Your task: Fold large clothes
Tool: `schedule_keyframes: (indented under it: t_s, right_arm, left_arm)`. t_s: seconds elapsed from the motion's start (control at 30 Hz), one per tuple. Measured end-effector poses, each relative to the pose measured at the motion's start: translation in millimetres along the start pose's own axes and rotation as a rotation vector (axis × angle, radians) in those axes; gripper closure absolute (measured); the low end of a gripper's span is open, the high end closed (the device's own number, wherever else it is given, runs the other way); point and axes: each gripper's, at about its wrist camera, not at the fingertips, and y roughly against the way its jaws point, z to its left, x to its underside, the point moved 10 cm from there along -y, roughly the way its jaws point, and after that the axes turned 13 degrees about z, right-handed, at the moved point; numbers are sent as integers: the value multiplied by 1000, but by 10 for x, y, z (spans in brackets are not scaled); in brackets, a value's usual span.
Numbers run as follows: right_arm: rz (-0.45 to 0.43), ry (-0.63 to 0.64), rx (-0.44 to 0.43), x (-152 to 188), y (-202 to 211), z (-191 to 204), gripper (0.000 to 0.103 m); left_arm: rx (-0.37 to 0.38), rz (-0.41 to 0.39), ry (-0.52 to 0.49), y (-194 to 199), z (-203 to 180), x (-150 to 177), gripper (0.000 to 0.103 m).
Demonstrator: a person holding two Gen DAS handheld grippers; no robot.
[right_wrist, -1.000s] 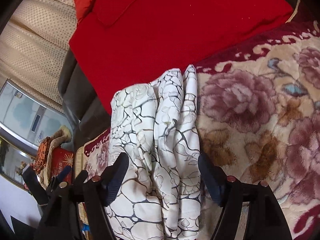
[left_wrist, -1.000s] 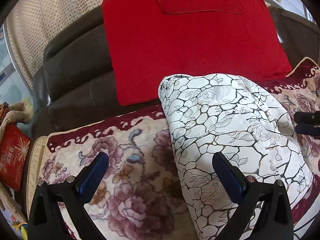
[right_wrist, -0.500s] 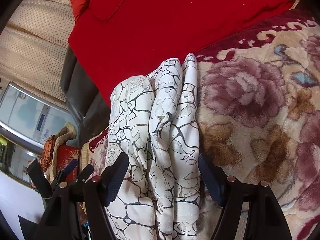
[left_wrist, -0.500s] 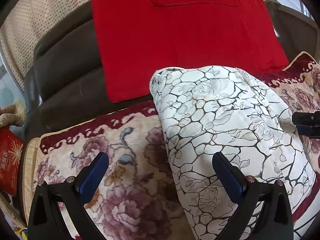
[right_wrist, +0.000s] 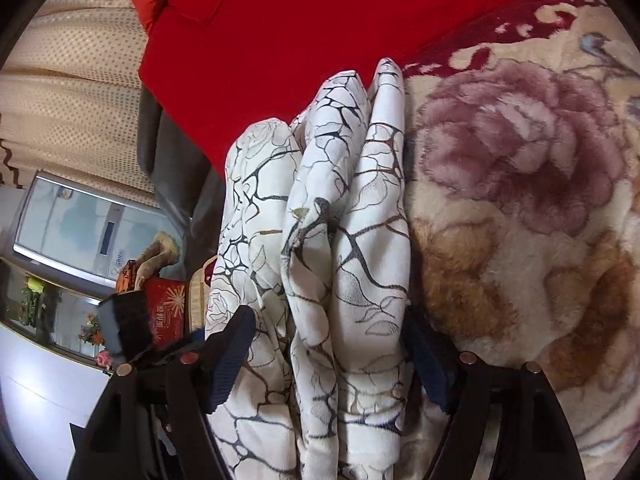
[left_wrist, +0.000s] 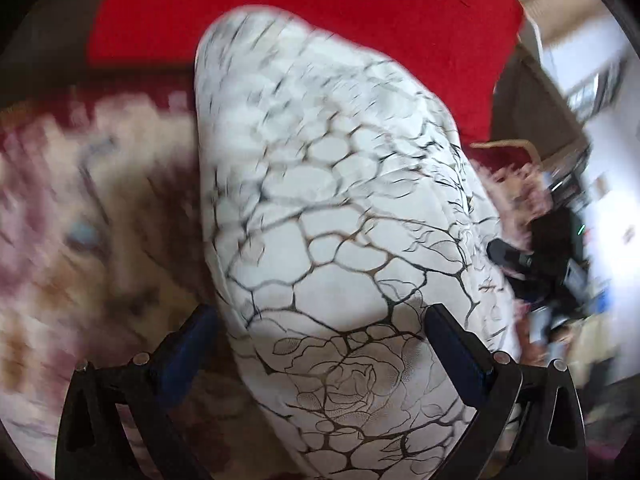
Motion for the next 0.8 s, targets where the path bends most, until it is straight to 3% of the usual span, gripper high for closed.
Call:
schedule_keyframes:
  t_s: [0.07,0.2,0.33,0.5,0.57,0.67,0.73,0.8]
  right_arm:
    - [-11,11,-17,-20,-18,41,12]
    - [2,52,18,-18,-133,144,11]
    - [9,89,107,-1,-241,197,14]
    - [3,95,181,31,-327,239,40]
    - [-11,102,199,3,-312,263,46]
    - [-24,129,207,26,-311,420,54]
    - [-31,145,199,28,-322,563,57]
    - [-34,166,196,52,-340,708,59]
  left_arm:
    - [99,18,50,-80,53,4,0]
    - [161,-12,62,-99,55,4,0]
    - [167,-37,59,-99,47,41,0]
    - [102,-71,4,-134,-81,61,5]
    - [97,-90,-10,-94,-134,71,10]
    - [97,-112,-27,-27,-199,71,22]
    - [95,-129,-45,43,-253,74,37]
    - [81,-143,-55,119,-274,104,40]
